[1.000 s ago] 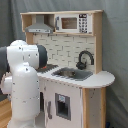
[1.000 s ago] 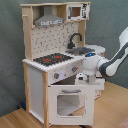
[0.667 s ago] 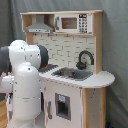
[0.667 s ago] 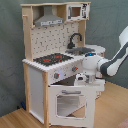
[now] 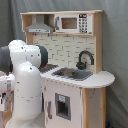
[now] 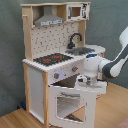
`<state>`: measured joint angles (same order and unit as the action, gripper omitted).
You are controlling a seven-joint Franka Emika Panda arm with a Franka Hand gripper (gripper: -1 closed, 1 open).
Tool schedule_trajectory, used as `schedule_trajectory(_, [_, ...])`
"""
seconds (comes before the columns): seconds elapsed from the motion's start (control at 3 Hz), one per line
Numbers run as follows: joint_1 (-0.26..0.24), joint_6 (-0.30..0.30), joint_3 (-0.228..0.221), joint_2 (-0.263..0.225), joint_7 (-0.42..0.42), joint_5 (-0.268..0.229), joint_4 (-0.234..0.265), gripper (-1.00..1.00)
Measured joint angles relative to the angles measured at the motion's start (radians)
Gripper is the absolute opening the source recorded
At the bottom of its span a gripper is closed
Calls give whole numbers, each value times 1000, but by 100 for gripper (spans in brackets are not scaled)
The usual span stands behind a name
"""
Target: Play with the kitchen
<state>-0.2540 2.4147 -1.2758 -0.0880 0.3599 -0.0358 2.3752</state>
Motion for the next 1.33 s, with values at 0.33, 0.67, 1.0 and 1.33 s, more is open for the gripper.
schedule_trajectory(0.33, [-10,-39,6,11,-77,-48,0,-100])
schedule_trajectory(0.67, [-11,-47,11,63,-92,-50,-3,-100])
schedule_trajectory(1.0, [-12,-48,11,70,-92,-50,-3,100])
schedule_trajectory(1.33, [-14,-58,11,111,-92,-50,-7,100])
